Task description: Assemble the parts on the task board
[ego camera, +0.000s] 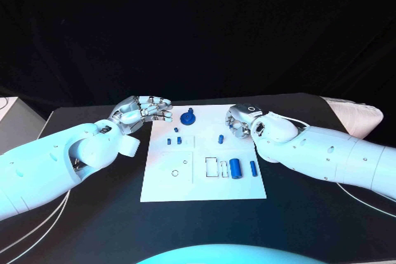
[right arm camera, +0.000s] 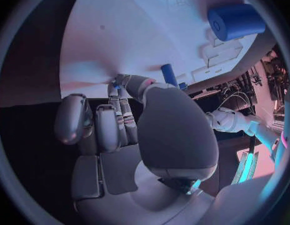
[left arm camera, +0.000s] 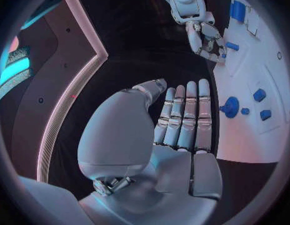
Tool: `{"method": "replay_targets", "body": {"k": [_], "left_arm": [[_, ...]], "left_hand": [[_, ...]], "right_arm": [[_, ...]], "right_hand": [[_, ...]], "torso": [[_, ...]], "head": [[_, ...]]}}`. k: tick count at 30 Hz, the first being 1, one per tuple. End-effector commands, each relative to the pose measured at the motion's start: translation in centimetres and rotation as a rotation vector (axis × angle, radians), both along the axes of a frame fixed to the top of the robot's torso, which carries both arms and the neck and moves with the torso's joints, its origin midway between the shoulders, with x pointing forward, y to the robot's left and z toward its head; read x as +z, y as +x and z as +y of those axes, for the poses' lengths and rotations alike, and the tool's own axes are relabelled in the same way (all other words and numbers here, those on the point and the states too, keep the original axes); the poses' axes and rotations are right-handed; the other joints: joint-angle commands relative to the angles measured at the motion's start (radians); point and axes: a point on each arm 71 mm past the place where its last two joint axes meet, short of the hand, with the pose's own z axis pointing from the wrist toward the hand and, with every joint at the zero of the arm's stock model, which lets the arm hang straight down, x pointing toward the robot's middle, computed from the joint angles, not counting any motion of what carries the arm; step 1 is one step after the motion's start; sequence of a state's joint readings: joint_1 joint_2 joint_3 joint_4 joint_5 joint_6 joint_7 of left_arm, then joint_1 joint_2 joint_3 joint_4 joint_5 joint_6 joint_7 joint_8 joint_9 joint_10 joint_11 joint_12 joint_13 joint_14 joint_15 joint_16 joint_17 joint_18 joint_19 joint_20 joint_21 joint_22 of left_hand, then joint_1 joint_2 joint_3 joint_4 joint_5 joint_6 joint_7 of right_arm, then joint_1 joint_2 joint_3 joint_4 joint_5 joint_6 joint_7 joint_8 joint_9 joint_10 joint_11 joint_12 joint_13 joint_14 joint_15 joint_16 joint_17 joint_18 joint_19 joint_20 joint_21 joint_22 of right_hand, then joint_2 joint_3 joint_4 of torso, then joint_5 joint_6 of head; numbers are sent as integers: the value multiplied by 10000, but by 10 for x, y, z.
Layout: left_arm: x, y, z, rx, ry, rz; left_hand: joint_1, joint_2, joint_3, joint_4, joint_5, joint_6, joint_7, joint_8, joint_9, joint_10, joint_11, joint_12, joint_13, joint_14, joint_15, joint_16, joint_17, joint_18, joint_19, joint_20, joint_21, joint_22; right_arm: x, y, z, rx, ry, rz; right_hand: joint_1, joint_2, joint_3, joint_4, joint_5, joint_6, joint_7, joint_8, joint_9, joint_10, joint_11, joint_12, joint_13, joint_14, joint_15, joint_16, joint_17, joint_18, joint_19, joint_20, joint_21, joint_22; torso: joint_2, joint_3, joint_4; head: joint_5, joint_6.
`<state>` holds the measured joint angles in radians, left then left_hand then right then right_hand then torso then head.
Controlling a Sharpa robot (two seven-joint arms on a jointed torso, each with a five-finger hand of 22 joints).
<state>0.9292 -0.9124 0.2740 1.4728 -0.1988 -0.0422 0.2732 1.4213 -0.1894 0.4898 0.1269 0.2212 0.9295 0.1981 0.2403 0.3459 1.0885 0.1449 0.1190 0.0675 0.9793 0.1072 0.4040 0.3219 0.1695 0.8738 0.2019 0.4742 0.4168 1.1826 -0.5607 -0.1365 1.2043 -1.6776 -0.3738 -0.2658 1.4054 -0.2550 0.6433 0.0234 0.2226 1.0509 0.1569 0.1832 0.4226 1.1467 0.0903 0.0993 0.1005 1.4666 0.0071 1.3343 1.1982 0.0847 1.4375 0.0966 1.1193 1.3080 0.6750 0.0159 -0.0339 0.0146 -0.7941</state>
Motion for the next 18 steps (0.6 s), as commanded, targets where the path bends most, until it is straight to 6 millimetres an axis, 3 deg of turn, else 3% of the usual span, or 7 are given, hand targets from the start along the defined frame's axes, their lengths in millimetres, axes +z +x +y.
{"method": "replay_targets", "body": {"k": [1, 12, 18], "left_arm": [[0, 0, -1, -92, -2, -44], [0, -1, -1, -100, 30, -12], [0, -1, 0, -92, 43, -8]], "left_hand": [[68, 3, -18, -43, -1, 71, -11, -35, -8, -30, 49, -40, -1, 62, -20, -43, 10, 95, 77, 2, -67, -10], [57, 11, -41, -40, -6, 62, -3, -47, -16, -51, 58, -58, 0, 68, -15, -69, 29, 92, 79, 3, -82, -17], [57, 11, -41, -40, -6, 62, -3, -47, -16, -51, 58, -58, 0, 68, -15, -69, 29, 92, 79, 3, -82, -17]], "right_arm": [[-8, -1, -5, -174, -393, 206], [-8, -3, -3, -147, -322, 369], [-8, -3, -3, -163, -251, 409]], "right_hand": [[15, 77, 66, 12, -46, 70, -26, -52, -11, 83, 4, 65, -14, 192, -47, 54, 16, 15, 77, 15, 29, 284], [-131, 87, 75, 32, -115, 189, -51, -4, 2, 142, -12, 73, 9, 211, -57, 77, 34, -12, 115, 3, 161, 367], [-232, 284, 71, 17, -126, 466, -185, 146, 75, 559, -167, 248, 134, 263, -170, 156, 126, -67, 226, -75, 496, 561]], "torso": [[-8, -2, -1], [-4, 2, -5], [-2, 4, -5]], "head": [[1, -9], [6, -24], [-1, -39]]}}
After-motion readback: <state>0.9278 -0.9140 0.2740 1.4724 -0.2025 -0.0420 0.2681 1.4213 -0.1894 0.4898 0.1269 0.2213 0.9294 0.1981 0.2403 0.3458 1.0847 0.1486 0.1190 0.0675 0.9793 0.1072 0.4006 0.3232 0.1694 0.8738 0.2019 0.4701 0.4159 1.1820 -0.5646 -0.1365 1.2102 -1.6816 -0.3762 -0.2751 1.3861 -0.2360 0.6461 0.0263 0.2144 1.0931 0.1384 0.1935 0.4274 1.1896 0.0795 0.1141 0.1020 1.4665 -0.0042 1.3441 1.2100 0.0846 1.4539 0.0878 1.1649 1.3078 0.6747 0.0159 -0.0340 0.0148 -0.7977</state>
